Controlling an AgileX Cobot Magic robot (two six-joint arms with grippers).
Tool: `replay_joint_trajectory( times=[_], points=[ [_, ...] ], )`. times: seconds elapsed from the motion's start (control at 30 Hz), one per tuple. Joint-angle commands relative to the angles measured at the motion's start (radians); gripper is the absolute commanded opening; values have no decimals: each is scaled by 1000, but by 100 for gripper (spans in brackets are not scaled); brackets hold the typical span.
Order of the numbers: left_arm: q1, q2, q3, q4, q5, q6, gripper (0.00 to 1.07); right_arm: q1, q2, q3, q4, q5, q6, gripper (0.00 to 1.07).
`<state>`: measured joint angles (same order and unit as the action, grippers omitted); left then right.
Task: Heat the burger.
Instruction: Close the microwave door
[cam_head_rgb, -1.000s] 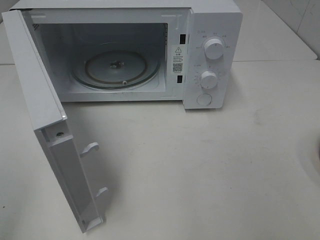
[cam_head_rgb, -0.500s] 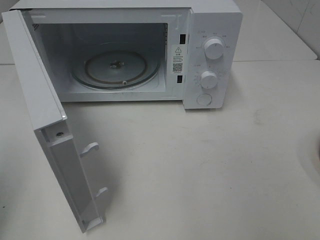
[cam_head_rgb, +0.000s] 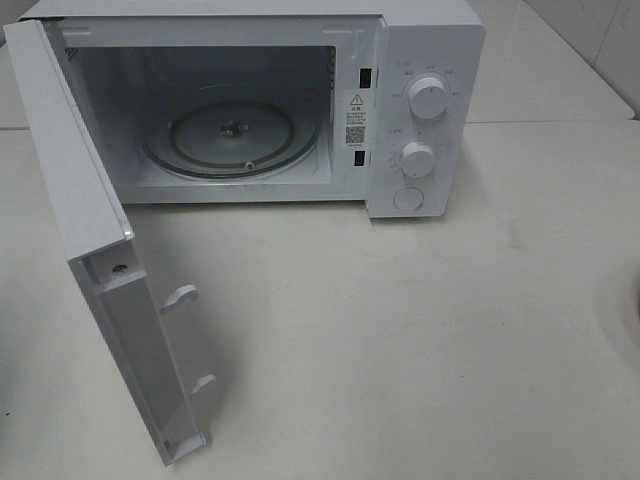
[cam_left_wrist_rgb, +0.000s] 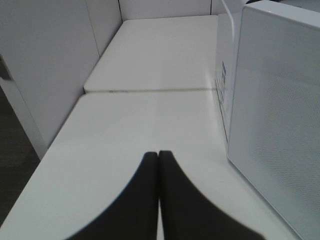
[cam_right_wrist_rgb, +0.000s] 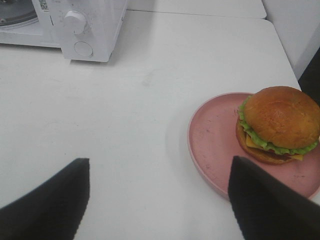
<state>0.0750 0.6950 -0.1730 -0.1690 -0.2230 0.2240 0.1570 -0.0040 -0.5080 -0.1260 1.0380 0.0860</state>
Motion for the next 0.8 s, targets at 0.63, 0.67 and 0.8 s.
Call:
replay_joint_trajectory(
  times=[0.63, 0.67, 0.8],
  points=[
    [-6, 423, -10, 737, -522, -488, 0, -5, -27, 3, -1, -6, -3, 76],
    [-6, 446, -10, 790, -571, -519, 0, -5, -27, 3, -1, -6, -3, 76],
    [-6, 479, -10, 839, -621, -552, 0, -5, -27, 3, -1, -6, -3, 76]
  ],
)
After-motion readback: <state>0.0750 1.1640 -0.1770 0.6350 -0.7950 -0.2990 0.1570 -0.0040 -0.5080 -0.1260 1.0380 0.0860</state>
